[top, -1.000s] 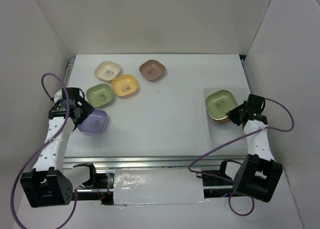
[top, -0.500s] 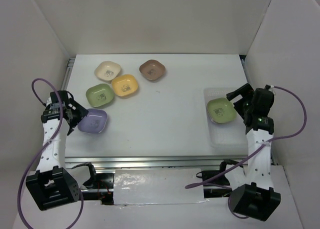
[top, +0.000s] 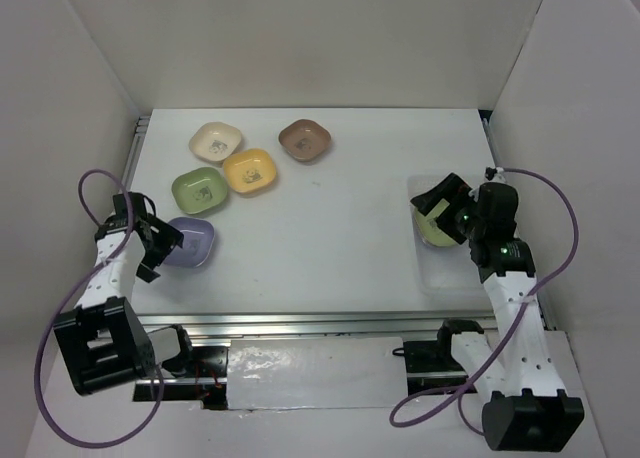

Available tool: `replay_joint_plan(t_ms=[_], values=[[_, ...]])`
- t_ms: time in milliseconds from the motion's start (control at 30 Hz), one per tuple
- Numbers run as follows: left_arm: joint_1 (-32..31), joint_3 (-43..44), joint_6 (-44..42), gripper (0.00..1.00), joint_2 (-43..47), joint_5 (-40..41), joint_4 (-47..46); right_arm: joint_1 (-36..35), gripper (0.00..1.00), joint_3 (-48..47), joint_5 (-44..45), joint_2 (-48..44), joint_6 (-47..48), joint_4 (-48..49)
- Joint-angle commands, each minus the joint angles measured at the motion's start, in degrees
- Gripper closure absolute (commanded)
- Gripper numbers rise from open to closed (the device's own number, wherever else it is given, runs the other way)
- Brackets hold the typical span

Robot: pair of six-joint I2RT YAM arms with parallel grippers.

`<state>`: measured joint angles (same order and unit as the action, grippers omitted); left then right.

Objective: Place the plates into the plastic bin on the countertop

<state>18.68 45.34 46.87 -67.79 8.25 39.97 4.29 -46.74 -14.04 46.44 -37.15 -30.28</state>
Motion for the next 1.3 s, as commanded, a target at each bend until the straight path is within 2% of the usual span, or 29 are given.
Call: replay_joint_plan(t_ms=[0, 133, 200, 233, 267, 333, 367, 433, 500, 533, 567, 600, 633, 667, 733, 767, 833, 867, 900, 1033, 1133, 1167, 1233, 1267], values=[[-1.01, -2.71, 4.97, 0.05, -3.83, -0.52, -6.91, -3.94, 0.0, -2.04, -0.2, -1.69, 0.24, 1.72], [-2.42, -6.83, 7.35, 0.19, -8.67, -0.08, -11.57, -8.24, 0.0, -2.3, 1.29, -2.93, -0.38, 1.63], [-2.85, -8.33, 8.67, 0.36, -9.29, 0.18, -13.32, -9.74, 0.0, -2.74, 2.26, -3.54, -0.38, 1.63], [-3.12, -9.56, 9.02, 0.45, -8.59, 0.36, -13.68, -11.57, 0.0, -3.0, 4.18, -3.72, -0.73, 1.54], [-3.38, -10.18, 9.46, 0.72, -7.89, 0.62, -13.69, -12.46, 0.0, -3.09, 5.07, -3.81, -0.73, 1.54], [-3.91, -11.41, 10.17, 0.84, -5.09, 1.15, -12.9, -15.61, 0.0, -3.09, 6.83, -3.46, -1.0, 2.15], [-4.61, -11.68, 10.43, 0.99, -3.85, 1.15, -12.11, -16.85, 0.0, -3.01, 6.84, -2.93, -1.0, 2.59], [-6.45, -11.95, 10.78, 1.0, 0.44, 1.85, -9.74, -20.96, 0.0, -2.83, 6.4, -1.09, -0.04, 4.69], [-10.66, -11.77, 11.31, 1.0, 3.61, 1.86, -7.98, -25.8, 0.0, -2.74, 1.67, 2.49, 3.2, 8.03], [-12.68, -11.86, 11.22, 1.0, 7.11, 0.55, -7.71, -31.57, 0.0, -3.09, 0.61, 4.52, 5.48, 9.44], [-17.05, -11.94, 11.4, 1.0, 8.97, -0.16, -7.71, -34.24, 0.0, -5.44, 2.6, 6.72, 6.03, 9.1], [-31.02, -11.68, 10.7, 1.0, 10.56, -1.12, -8.49, -36.7, 0.0, -7.03, 4.01, 11.61, 6.73, 8.41], [-24.37, -11.07, 10.35, 1.0, 13.01, -2.52, -9.2, -40.9, 0.0, -10.01, 5.42, 14.27, 8.48, 7.79], [-26.65, -10.37, 10.08, 1.0, 13.73, -2.71, -9.46, -42.51, 0.0, -11.6, 8.21, 19.26, 9.02, 7.35], [-30.78, -7.3, 7.89, 1.0, 13.48, -4.29, -11.22, -45.06, 0.0, -15.72, 9.64, 23.59, 10.33, 6.73], [-34.72, -5.63, 7.97, 1.0, 12.52, -3.34, -9.05, -46.9, 0.0, -16.71, 10.43, 25.35, 10.51, 6.64], [-38.69, -0.97, 6.92, 1.0, 10.15, -2.37, -7.89, -48.06, 0.0, -19.6, 13.5, 30.63, 10.43, 5.86], [-42.11, 0.43, 7.35, 1.0, 9.44, 0.68, -5.88, -48.76, 0.0, -20.23, 13.86, 33.6, 10.17, 5.41], [-43.54, 2.62, 7.18, 1.0, 8.99, 1.32, -5.78, -49.03, 0.0, -20.49, 16.74, 34.85, 9.55, 5.41], [-48.63, 5.54, 6.3, 1.0, 6.63, 0.8, -6.92, -49.29, 0.04, -19.18, 15.98, 38.46, 8.41, 9.87], [-50.66, 8.09, 6.13, 1.0, 3.9, 1.07, -6.39, -49.29, 0.13, -19.0, 16.68, 40.13, 7.44, 11.12], [-51.02, 9.14, 6.04, 1.0, 3.28, 1.07, -6.3, -49.29, 0.28, -19.09, 16.94, 41.01, 7.35, 11.3], [-51.81, 9.85, 5.86, 0.97, 2.58, 1.06, -6.48, -49.21, 0.51, -18.74, 18.69, 41.54, 6.65, 11.47], [-51.99, 10.38, 6.3, 0.88, 2.49, 1.41, -6.04, -49.03, 0.73, -18.56, 19.66, 41.28, 6.39, 11.65]])
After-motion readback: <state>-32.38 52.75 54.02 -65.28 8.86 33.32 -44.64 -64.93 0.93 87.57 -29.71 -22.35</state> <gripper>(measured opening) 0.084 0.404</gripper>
